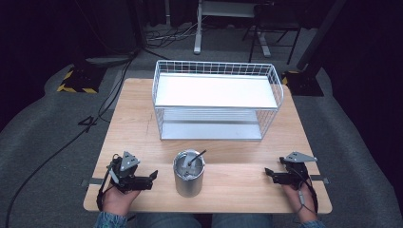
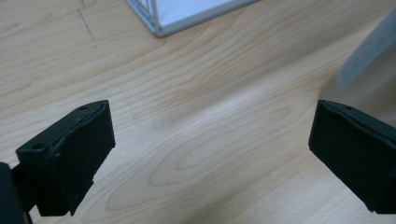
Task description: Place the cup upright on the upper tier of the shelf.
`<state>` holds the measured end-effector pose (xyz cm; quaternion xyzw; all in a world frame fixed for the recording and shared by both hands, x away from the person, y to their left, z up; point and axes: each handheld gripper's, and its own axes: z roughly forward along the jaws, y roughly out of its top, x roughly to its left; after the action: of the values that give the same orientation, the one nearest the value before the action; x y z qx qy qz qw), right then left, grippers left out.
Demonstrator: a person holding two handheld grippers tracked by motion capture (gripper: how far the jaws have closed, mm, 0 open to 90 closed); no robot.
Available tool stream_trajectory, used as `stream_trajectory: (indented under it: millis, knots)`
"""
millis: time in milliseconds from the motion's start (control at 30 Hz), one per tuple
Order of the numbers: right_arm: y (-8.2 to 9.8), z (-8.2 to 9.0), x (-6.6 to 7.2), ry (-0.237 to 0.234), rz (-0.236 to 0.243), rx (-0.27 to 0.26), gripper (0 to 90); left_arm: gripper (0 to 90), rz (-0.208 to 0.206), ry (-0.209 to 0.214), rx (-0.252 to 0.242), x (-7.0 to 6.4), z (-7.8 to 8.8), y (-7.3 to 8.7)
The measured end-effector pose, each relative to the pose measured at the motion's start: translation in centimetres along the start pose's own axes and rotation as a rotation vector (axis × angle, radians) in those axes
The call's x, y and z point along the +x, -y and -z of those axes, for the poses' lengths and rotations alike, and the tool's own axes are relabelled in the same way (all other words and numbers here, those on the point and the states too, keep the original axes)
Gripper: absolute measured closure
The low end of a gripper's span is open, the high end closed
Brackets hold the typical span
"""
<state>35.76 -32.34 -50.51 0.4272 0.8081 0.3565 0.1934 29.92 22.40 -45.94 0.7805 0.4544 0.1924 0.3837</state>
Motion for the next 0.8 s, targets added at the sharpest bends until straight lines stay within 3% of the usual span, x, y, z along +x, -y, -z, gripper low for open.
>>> stream_trajectory:
  millis: [167, 667, 800]
  knots:
    - [0.0, 0.0, 0.0, 0.0, 0.0, 0.0, 17.4, 0.0, -0.001, 0.009, -0.026, -0.6, 0.9, -0.5]
    - [0.0, 0.0, 0.0, 0.005, 0.0, 0.001, 17.6, 0.0, -0.036, 0.103, -0.067, -3.3, 2.5, -1.0]
    - [0.0, 0.0, 0.0, 0.005, 0.002, 0.0, 17.6, 0.0, -0.087, 0.142, -0.094, -4.9, 2.9, -1.3]
